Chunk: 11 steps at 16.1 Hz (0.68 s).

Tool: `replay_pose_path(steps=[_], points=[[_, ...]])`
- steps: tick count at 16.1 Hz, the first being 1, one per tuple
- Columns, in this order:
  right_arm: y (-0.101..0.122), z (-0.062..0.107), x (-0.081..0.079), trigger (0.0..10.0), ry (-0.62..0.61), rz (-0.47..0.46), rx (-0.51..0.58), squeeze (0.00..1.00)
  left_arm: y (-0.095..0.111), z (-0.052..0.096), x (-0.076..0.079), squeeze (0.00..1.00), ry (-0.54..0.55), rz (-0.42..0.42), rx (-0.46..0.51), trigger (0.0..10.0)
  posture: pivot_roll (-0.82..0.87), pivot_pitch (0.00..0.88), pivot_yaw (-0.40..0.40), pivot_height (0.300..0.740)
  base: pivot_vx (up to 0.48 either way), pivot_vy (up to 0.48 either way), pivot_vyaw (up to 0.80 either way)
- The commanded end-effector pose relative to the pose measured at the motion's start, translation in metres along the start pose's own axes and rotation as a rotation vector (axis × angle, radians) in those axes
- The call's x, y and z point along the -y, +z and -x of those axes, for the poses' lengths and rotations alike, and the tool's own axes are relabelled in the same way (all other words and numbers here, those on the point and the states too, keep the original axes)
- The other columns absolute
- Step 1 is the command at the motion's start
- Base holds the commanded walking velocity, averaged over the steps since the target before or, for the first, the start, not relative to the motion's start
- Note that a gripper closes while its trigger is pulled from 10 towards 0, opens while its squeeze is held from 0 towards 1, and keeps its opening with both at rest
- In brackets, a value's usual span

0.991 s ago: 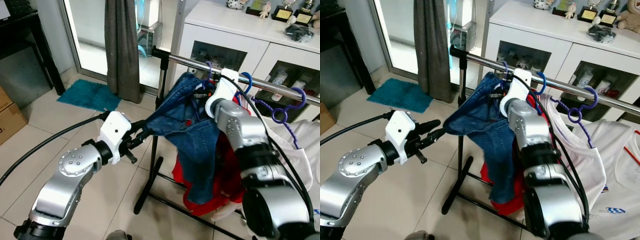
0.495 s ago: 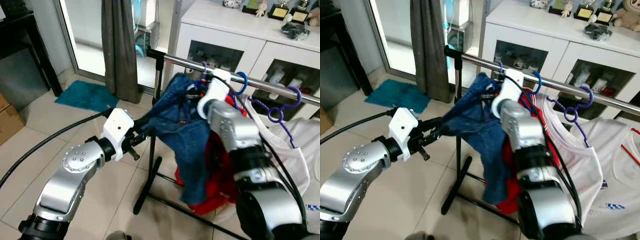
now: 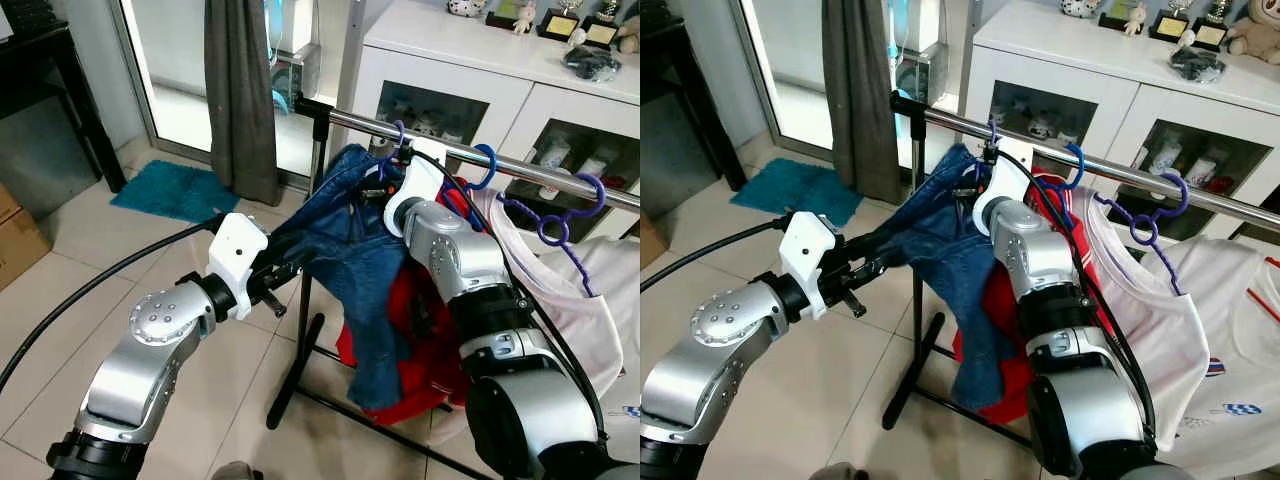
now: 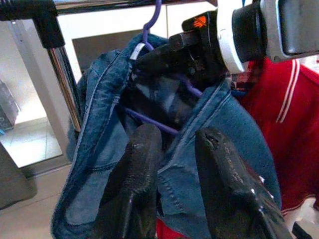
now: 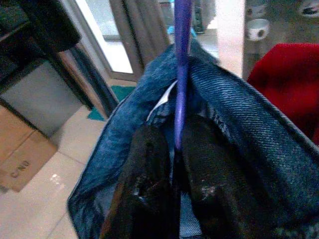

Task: Hang hanger

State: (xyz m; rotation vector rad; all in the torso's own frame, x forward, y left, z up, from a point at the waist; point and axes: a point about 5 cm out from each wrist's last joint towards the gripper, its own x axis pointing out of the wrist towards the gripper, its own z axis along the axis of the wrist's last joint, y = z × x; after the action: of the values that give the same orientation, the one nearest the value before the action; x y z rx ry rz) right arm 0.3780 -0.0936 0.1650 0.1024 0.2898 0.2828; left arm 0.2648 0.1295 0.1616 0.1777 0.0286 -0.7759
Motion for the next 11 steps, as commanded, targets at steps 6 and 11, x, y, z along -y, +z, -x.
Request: replay_pose_path(steps=[6,11], points=[[0.005,0.039,0.017,10.0,0.229,-0.045,0.148,1.00,0.014,0.009,-0.005,0.00,0.045,-0.002,0.095,10.0,0.07,0.000,-0.047,0.740,0.000,0.000,0.00],[0.012,0.075,0.021,10.0,0.474,-0.161,0.241,1.00,0.008,0.010,-0.005,0.00,0.087,-0.003,0.080,10.0,0.06,0.000,-0.041,0.740,0.000,0.000,0.00]])
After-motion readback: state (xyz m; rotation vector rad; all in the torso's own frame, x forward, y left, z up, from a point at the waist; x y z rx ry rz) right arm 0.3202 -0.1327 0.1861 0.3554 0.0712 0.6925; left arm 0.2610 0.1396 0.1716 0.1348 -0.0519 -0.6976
